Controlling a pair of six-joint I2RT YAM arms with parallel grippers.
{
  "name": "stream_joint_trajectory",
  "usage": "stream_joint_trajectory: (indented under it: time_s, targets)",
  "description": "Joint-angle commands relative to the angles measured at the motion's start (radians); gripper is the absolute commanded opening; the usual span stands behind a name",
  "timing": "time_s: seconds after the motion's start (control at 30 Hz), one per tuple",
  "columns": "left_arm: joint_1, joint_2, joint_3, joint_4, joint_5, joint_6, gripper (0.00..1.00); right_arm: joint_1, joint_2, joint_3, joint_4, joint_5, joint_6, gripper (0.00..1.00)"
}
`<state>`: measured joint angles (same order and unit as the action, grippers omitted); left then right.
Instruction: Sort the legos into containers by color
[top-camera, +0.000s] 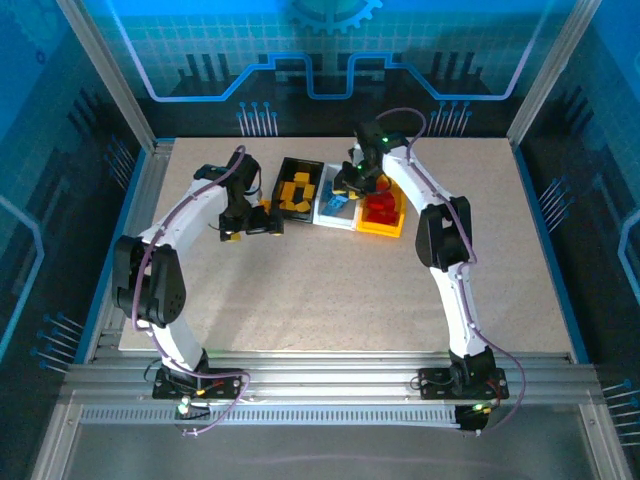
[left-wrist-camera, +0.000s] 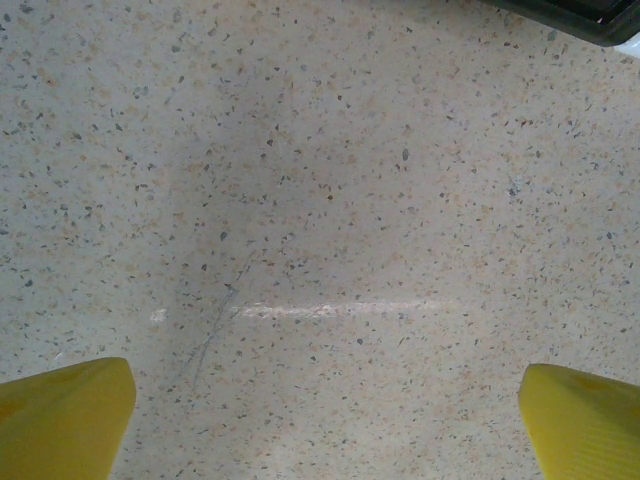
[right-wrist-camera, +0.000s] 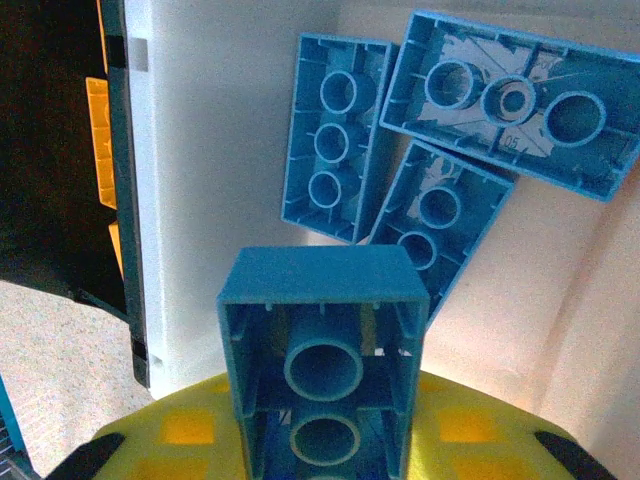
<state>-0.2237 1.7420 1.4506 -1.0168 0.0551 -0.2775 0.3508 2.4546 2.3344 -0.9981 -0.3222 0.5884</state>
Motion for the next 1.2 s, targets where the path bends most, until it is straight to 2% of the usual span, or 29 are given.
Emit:
stream_joint_trajectory:
  time_s: [0.0,0.13,0.3,0.4,0.9,1.03,1.17]
  targets:
    - [-0.006,-0.004,0.014,-0.033,-0.017,0.014,0.99,-0.022,0.035,0.052,-0.037,-0.008,0.011,0.31]
    - [-0.006,-0.007,0.009,-0.035,-0.018,0.014,0.99,-0.024,0.047,0.076,-0.042,-0.013,0.017,0.35]
    - [-0.006,-0.014,-0.004,-0.031,-0.018,0.014,0.99,-0.023,0.045,0.08,-0.043,-0.011,0.021,0.5]
    - [-0.006,-0.017,-0.006,-0.03,-0.017,0.013,0.99,-0.023,0.041,0.08,-0.048,-0.006,0.018,0.55]
    - [-0.006,-0.047,-0.041,-0.011,0.011,-0.002,0.99,-0.019,-0.034,0.002,-0.045,0.0,0.008,0.58]
    - [-0.006,-0.05,-0.064,0.012,0.05,-0.029,0.99,-0.012,-0.101,-0.041,-0.043,0.002,-0.007,0.59]
    - [-0.006,-0.055,-0.093,0.054,0.1,-0.076,0.99,0.011,-0.245,-0.197,-0.002,0.034,-0.037,0.59]
